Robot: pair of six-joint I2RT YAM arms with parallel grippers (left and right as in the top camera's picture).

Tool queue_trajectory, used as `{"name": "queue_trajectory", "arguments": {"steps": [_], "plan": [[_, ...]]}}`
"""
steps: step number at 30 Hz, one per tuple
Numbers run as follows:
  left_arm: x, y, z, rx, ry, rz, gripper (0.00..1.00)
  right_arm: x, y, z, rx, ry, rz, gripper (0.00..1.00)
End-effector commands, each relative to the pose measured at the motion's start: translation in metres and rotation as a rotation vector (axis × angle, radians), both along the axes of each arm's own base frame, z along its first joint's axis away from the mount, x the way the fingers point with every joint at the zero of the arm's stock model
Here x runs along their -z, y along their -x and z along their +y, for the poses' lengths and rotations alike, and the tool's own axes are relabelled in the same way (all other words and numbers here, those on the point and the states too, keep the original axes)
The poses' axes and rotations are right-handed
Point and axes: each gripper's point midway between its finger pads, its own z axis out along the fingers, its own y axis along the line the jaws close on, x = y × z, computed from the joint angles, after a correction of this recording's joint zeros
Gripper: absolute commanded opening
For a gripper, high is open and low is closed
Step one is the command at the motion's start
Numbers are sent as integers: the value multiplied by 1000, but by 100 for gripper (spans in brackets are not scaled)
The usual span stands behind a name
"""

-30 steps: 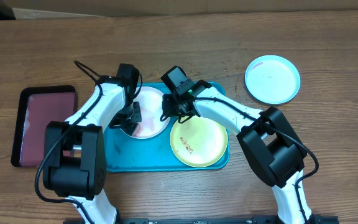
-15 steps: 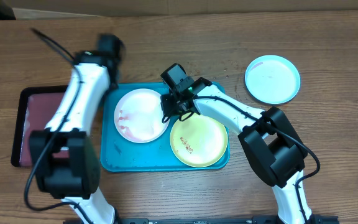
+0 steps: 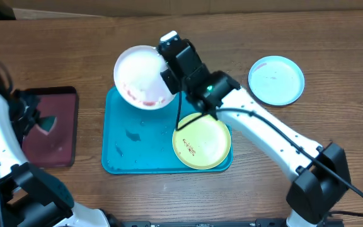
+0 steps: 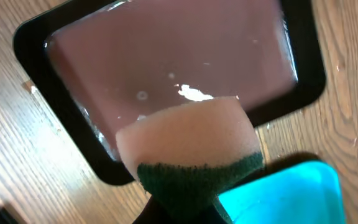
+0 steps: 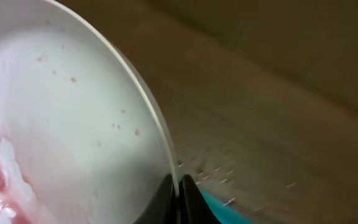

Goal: Clean dirty plates on tray and stack at the side
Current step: 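Lift the white plate with the right gripper and stack it on the light-blue plate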

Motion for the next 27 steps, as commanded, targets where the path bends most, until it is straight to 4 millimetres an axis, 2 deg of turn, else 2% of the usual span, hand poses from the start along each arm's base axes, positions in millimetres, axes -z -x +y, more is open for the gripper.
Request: {"name": "queue_trajectory", "arguments": {"steps": [1, 6, 14, 20, 27], "plan": [[11, 1, -5, -39, 107, -59, 4, -34, 0, -8, 16, 305, -238, 4], [22, 2, -5, -45, 117, -60, 4, -55, 17, 5, -13, 518, -379, 4], [23, 0, -4, -43, 113, -65, 4, -82, 39, 21, -65, 763, -515, 4], [23, 0, -4, -43, 111, -66, 4, -104, 45, 26, -29, 821, -591, 4], [22, 0, -4, -43, 110, -68, 4, -107, 40, 21, 17, 773, -590, 4]]}}
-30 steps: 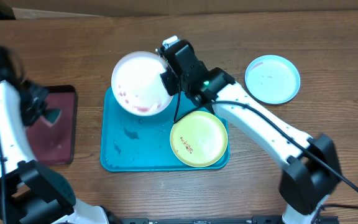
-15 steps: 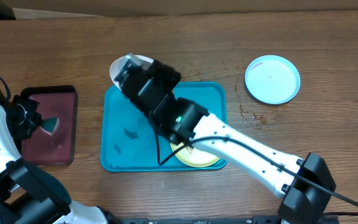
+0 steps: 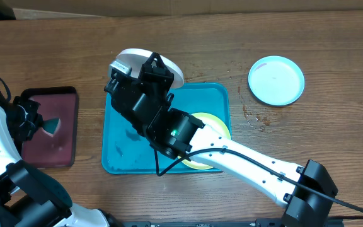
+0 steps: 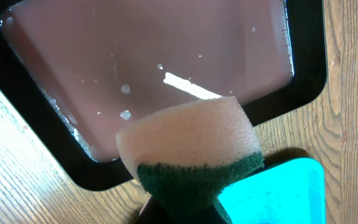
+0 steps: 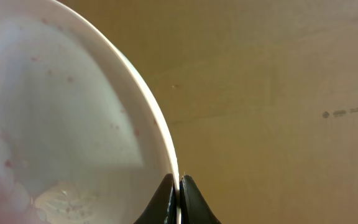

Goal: Clean dirty plates on tray and stack at the side
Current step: 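Lift the white plate with the right gripper and stack it on the light-blue plate, then move the right gripper to the yellow plate and grasp its rim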

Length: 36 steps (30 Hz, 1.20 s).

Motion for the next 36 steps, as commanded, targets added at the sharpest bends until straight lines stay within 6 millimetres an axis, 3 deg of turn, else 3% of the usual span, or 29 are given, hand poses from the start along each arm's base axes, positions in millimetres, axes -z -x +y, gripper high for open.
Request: {"name": "queue_trajectory", "arguments": {"steps": [1, 4, 7, 8, 11, 14, 15, 21, 26, 30, 36], "plan": [[-1, -1, -3, -7, 9, -9, 4, -14, -6, -13, 62, -79, -32, 4], [-1, -1, -3, -7, 9, -9, 4, -12, -22, -34, 156, -276, -45, 4], [-1, -1, -3, -7, 9, -9, 4, -3, -43, -71, 300, -495, -59, 4], [-1, -1, -3, -7, 9, -9, 4, 8, -57, -100, 395, -599, -57, 4], [-1, -2, -2, -7, 7, -12, 4, 43, -79, -149, 526, -756, 53, 4], [-1, -2, -2, -7, 6, -12, 4, 88, -92, -191, 644, -970, 272, 4], [-1, -2, -2, -7, 7, -12, 4, 113, -97, -220, 736, -1159, 433, 4], [-1, -3, -3, -4, 4, -15, 4, 141, -98, -328, 926, -1569, 680, 4], [-1, -4, -4, 1, 4, -15, 4, 162, -72, -407, 1081, -1674, 715, 4], [-1, -6, -2, 1, -2, -24, 4, 186, -55, -430, 1139, -1657, 725, 4], [-2, -7, -2, 1, -6, -29, 4, 226, -51, -423, 1125, -1646, 731, 5]]}}
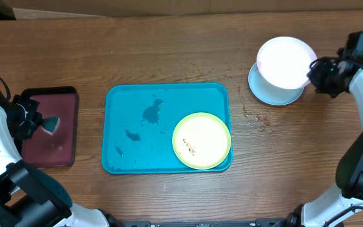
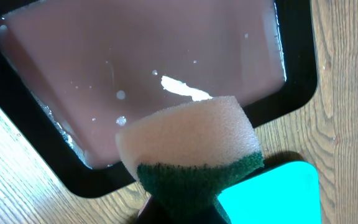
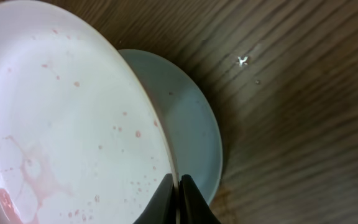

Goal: Clean dirty plates on tray and stack at the side
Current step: 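Move the right gripper to the yellow plate and grasp its rim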

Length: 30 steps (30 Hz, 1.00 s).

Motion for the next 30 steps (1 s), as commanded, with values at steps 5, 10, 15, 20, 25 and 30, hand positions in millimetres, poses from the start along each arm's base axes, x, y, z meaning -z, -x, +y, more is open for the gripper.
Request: {"name": "queue_trajectory", "arguments": {"steps": [5, 10, 15, 20, 25, 30], "plan": [[-1, -2, -4, 2, 5, -7, 4, 35, 9, 21, -45, -15, -2, 49], [-1, -2, -4, 2, 4, -8, 4, 30, 5, 68, -264, -97, -61, 80], [-1, -2, -4, 2, 5, -8, 4, 21, 8, 149, -593, -131, -134, 80], [-1, -4, -7, 15, 3, -7, 4, 24, 30, 232, -846, -83, -134, 89], [-1, -5, -8, 32, -2, -6, 4, 39, 52, 264, -952, 86, -63, 89], [-1, -6, -9, 36, -4, -8, 4, 49, 76, 271, -1173, 262, -15, 89]]}}
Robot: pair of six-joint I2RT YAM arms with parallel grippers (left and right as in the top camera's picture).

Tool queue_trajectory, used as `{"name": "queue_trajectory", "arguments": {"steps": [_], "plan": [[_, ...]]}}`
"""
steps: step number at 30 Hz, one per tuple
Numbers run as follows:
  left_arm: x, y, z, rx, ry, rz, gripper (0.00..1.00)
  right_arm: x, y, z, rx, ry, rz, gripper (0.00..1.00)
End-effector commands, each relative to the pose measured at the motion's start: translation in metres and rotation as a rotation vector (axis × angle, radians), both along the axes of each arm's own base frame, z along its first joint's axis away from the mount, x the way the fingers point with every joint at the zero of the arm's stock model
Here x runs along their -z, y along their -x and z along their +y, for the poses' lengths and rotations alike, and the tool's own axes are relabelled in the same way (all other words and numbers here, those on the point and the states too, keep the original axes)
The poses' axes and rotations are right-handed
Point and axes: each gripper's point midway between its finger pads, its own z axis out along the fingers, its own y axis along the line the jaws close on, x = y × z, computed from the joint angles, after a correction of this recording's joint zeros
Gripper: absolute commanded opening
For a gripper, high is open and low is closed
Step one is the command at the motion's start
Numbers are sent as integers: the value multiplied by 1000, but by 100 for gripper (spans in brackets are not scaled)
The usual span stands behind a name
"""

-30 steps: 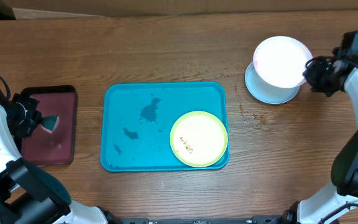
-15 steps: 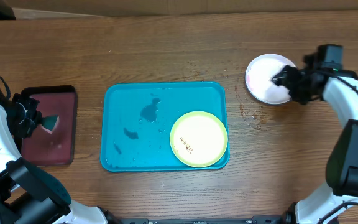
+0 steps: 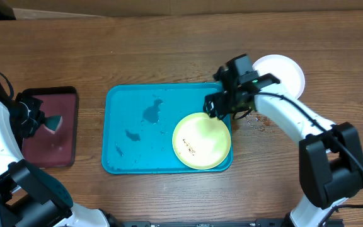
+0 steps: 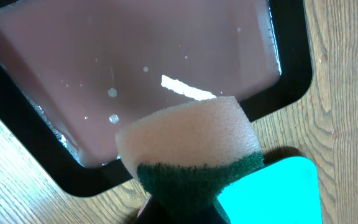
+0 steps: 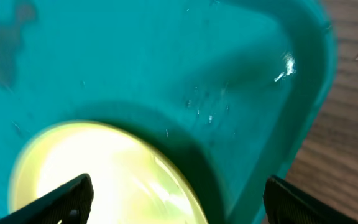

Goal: Clean dirty plates on tray and stack at the side
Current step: 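Move the right gripper to the yellow plate and grasp its rim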

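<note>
A yellow-green plate [image 3: 201, 140] with small brown marks lies at the right end of the teal tray [image 3: 137, 148]. My right gripper [image 3: 214, 108] hovers open over the plate's far right rim; in the right wrist view its fingers [image 5: 67, 199] straddle the plate [image 5: 104, 174]. A white plate [image 3: 284, 70] rests on the table at the far right. My left gripper [image 3: 36, 120] is shut on a sponge [image 4: 188, 149] with a green scouring side, above the black dish of pinkish water [image 4: 129, 68].
Wet smears [image 3: 150, 113] mark the tray's floor. The black water dish [image 3: 49, 126] sits left of the tray. A cardboard edge [image 3: 169, 5] runs along the far side of the wooden table.
My right gripper has let go of the white plate, which now lies on the stack at the far right. That gripper now hangs open over the yellow-green plate on the tray.
My right gripper held the pink-stained white plate at the tray's far edge, then tilted up above the tray. It then held it over the pale blue plate at the right. Now it is set down there. My left gripper kept the sponge over the water dish.
</note>
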Motion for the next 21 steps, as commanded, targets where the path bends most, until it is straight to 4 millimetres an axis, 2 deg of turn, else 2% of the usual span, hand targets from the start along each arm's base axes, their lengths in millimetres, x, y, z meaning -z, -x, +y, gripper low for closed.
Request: {"name": "queue_trajectory", "arguments": {"steps": [1, 5, 8, 12, 16, 21], "plan": [[-1, -2, -3, 16, -2, -6, 4, 6, 7, -12, -165, 152, -61, 89], [-1, -2, -3, 19, -3, -6, 4, 9, 21, -15, -226, 171, -20, 87], [-1, -2, -3, 19, -3, -6, 4, 7, 31, -4, -283, 103, 3, 83], [-1, -2, -4, 21, -4, -6, 4, 6, 39, 5, -302, 53, 30, 74], [-1, -2, -5, 22, -2, -5, 4, 10, 42, 4, -295, 59, 39, 61], [-1, -3, -5, 23, -3, -7, 4, 21, 49, 1, -291, 60, 51, 61]]}}
